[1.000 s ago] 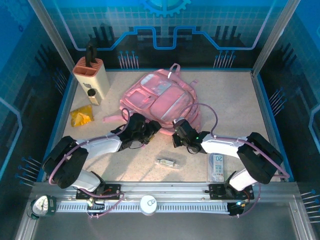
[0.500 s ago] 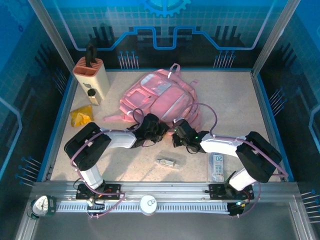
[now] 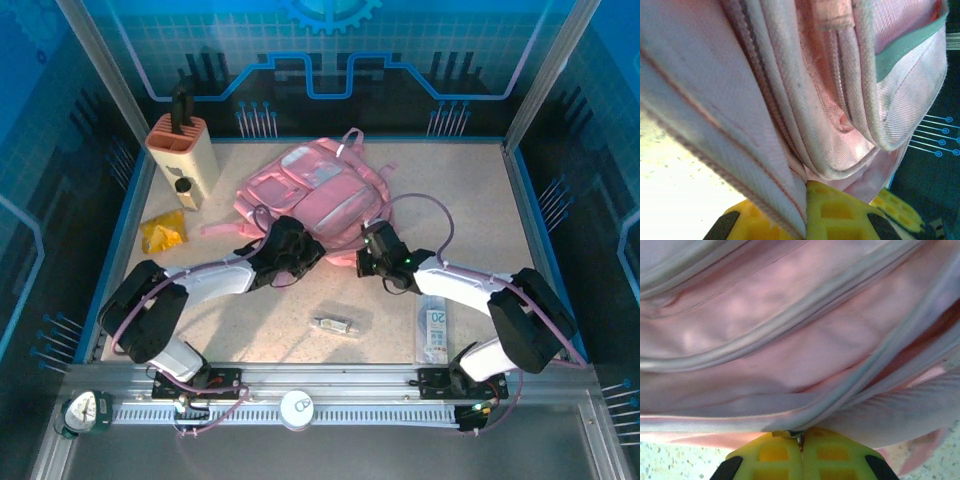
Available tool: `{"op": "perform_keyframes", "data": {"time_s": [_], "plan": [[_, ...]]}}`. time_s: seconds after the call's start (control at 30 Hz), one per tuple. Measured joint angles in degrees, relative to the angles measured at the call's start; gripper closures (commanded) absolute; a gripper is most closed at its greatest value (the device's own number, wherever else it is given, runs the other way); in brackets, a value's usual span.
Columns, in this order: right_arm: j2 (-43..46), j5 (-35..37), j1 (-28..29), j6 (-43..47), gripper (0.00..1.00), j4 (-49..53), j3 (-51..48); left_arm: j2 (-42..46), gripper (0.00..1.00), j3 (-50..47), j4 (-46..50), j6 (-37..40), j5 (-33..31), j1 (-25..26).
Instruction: Pack the student bag
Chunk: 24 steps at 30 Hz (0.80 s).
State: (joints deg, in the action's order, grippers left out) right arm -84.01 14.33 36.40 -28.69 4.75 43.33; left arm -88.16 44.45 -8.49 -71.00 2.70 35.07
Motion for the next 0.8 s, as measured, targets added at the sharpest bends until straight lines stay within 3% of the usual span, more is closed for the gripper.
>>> {"op": "perform_keyframes", "data": {"time_s": [0.23, 0.4, 0.73, 0.8], "plan": [[0.0, -1.7, -3.4, 0.5, 1.0, 1.6, 0.7, 3.9, 1.0, -0.5, 6.2, 8.2, 3.6, -6.4], [0.0, -1.8, -3.3, 0.7, 1.0, 2.9, 0.6, 4.9, 1.0, 0.8, 11.1, 13.8, 4.5, -7.9], [-3.8, 3.2, 9.2, -0.8, 1.0, 4.0, 1.7, -0.5, 1.0, 9.0, 19.9, 22.6, 5.6, -12.7], [-5.8, 3.0, 10.6, -1.4, 1.0, 4.2, 3.1, -2.4, 0.94, 10.8, 21.0, 23.8, 5.6, -13.8]]}}
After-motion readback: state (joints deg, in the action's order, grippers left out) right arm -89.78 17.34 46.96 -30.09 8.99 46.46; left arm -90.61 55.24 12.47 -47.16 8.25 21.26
